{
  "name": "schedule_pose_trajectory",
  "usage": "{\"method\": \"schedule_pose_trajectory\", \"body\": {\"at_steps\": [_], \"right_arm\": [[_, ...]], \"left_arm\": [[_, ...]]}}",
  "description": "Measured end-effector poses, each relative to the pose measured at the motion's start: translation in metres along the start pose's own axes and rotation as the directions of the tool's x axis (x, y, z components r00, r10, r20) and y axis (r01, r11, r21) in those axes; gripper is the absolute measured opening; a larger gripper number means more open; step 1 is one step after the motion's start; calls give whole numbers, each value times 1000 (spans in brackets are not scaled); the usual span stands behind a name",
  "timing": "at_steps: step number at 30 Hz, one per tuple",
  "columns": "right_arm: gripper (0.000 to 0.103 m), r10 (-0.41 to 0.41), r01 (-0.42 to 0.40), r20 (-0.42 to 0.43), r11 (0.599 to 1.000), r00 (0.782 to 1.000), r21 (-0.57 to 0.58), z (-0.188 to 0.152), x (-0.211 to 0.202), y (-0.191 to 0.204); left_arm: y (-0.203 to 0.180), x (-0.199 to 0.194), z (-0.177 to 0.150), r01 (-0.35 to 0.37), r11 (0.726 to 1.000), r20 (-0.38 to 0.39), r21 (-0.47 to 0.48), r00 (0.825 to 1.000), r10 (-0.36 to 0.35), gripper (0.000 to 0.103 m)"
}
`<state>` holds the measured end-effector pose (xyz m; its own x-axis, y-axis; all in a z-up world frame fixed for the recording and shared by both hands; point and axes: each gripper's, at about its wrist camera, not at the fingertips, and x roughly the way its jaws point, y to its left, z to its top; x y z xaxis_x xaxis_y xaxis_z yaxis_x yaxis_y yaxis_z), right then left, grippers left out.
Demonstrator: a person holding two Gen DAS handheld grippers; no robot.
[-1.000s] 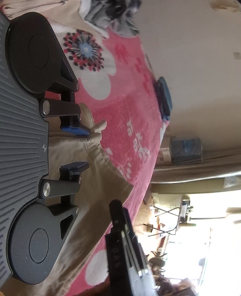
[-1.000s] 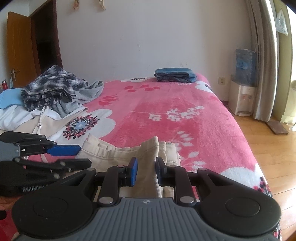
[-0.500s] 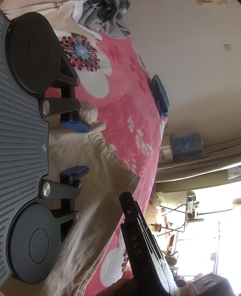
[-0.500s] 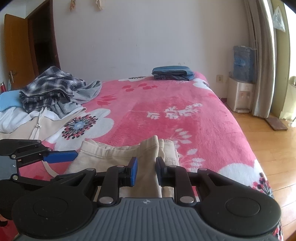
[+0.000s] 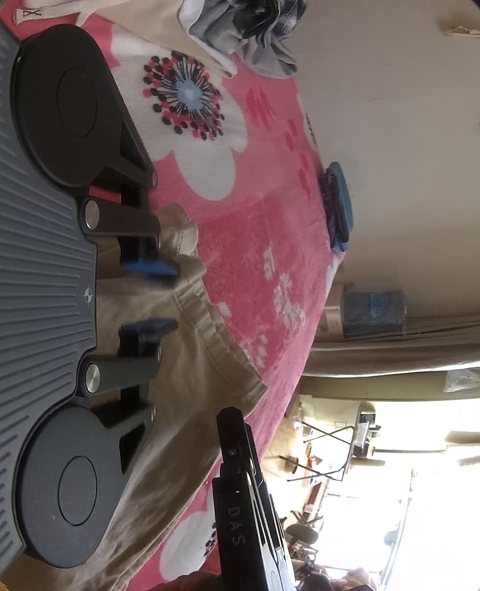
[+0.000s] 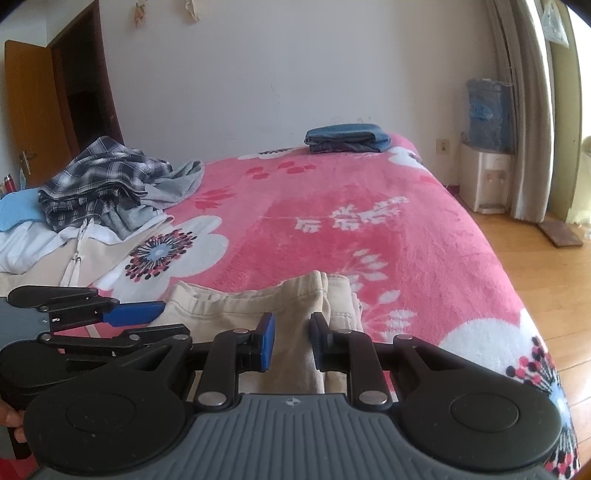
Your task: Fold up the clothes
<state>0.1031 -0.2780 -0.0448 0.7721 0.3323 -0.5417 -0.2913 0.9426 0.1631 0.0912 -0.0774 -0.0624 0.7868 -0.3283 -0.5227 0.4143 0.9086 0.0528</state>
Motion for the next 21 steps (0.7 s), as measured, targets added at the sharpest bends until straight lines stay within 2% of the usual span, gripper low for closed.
{"method": "schedule_pose_trajectory", "body": {"at_steps": [2,3,8,10,11,12,14,17,19,20,21], "right_arm": [[4,-7,8,2,1000,1000,-18,-1,1,1],[3,-13,13,2,1000,1000,-27,-2,1,2],[1,-23,24,27,999,999,-37,-2,-5,2],[4,-20,21,26,1000,999,-17,1,-7,-2],[9,-26,26,27,1000,999,2,3,-7,-4],[24,-24,24,24,1000,999,20,3,-6,-7],[40,-22,22,17,999,1000,39,4,-3,-10],[40,-20,20,3,999,1000,30,5,5,-11],[30,-17,17,-8,1000,1000,6,4,9,-9],[13,-29,29,-6,999,1000,-14,3,9,-7],[1,-30,30,5,999,1000,-32,2,8,-4]], "left_arm": [[2,-1,0,-14,1000,15,-17,1000,14,6],[4,-2,1,-20,999,25,-30,999,21,3],[10,-3,2,-30,998,41,-56,999,32,1],[11,-2,0,-27,998,39,-52,999,29,1],[11,-1,-1,-23,998,39,-51,999,25,1],[11,-1,-1,-19,998,42,-52,999,21,1],[10,-2,-2,-12,999,49,-50,999,15,1],[8,-4,-2,-7,999,68,-39,998,10,1],[7,-6,-2,-12,999,83,-31,996,14,0],[7,-7,-1,-16,999,91,-31,996,18,0],[7,-8,-1,-19,999,99,-33,995,23,0]]}}
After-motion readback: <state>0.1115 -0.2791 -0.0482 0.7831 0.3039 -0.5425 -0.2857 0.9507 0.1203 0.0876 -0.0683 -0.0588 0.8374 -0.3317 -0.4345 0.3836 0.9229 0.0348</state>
